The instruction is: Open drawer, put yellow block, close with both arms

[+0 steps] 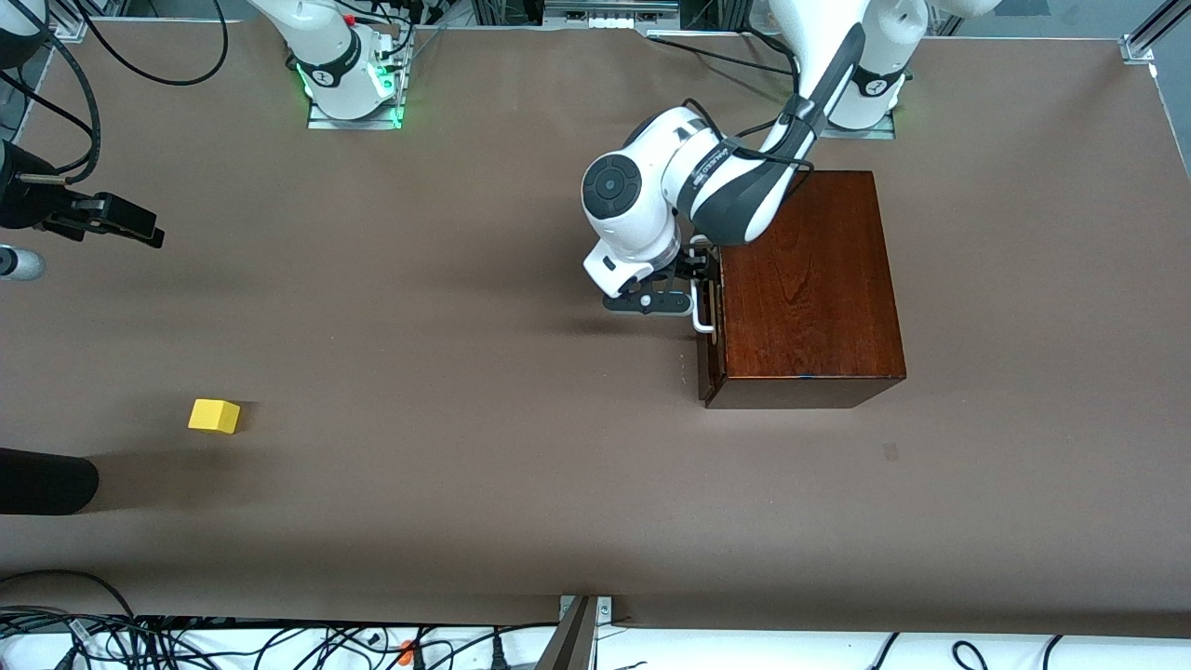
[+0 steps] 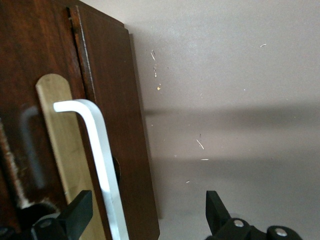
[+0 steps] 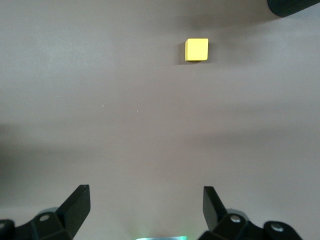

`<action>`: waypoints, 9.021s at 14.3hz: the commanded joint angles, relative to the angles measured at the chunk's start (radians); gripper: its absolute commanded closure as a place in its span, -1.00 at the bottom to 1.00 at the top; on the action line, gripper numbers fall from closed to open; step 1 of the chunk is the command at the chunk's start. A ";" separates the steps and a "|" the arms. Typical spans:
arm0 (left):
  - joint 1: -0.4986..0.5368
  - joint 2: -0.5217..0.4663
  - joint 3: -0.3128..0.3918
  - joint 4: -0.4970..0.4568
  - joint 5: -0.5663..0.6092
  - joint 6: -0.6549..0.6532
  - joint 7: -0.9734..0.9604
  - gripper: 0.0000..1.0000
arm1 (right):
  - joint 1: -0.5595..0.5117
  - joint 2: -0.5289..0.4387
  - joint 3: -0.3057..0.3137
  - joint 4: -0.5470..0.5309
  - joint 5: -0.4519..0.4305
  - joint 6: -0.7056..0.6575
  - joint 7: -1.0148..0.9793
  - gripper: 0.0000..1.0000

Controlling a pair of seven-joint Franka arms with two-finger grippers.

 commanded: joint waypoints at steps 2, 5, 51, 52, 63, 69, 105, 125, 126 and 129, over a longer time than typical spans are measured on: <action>-0.018 0.017 0.013 -0.019 0.031 0.032 -0.026 -1.00 | 0.000 -0.003 -0.002 -0.005 0.015 0.006 -0.001 -1.00; -0.024 0.022 0.012 -0.027 0.037 0.053 -0.045 -1.00 | 0.000 -0.003 -0.002 -0.005 0.015 0.006 -0.001 -1.00; -0.082 0.051 -0.004 0.056 -0.136 0.346 -0.118 -1.00 | -0.060 0.063 -0.048 0.050 0.009 0.147 -0.181 -1.00; -0.082 0.051 -0.004 0.058 -0.136 0.346 -0.120 -1.00 | -0.060 0.109 -0.048 0.102 0.000 0.138 -0.186 -1.00; -0.088 0.033 -0.004 0.062 -0.130 0.336 -0.101 -1.00 | -0.071 0.623 -0.061 0.457 0.009 0.192 -0.182 -1.00; -0.087 0.006 0.007 0.094 -0.118 0.163 -0.103 -1.00 | -0.074 0.688 -0.061 0.282 0.014 0.496 -0.180 -1.00; 0.680 -0.627 0.024 -0.245 -0.163 -0.061 0.778 -1.00 | 0.502 0.266 -0.050 0.286 0.129 -0.064 1.089 1.00; 0.685 -0.606 0.018 -0.195 -0.163 -0.159 0.787 -1.00 | 0.926 0.707 0.007 0.490 0.167 0.470 2.288 1.00; 0.685 -0.604 0.018 -0.195 -0.163 -0.159 0.788 -1.00 | 0.926 0.727 0.007 0.489 0.172 0.489 2.288 1.00; 0.683 -0.604 0.018 -0.195 -0.163 -0.161 0.788 -1.00 | 0.926 0.764 0.008 0.486 0.196 0.512 2.286 1.00</action>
